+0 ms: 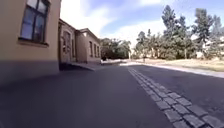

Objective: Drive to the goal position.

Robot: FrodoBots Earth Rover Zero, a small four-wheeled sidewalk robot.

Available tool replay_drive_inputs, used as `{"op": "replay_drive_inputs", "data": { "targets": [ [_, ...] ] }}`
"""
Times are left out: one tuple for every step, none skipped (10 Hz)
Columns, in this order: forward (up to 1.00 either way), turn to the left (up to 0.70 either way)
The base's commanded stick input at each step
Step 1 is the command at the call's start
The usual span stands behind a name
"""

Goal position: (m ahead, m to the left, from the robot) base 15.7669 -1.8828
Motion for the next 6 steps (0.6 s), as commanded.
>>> {"op": "replay_drive_inputs", "data": {
  "targets": [
    [0.7, 0.0],
    [0.7, 0.0],
    [0.7, 0.0],
    [0.7, 0.0],
    [0.7, 0.0],
    [0.7, 0.0]
  ]
}}
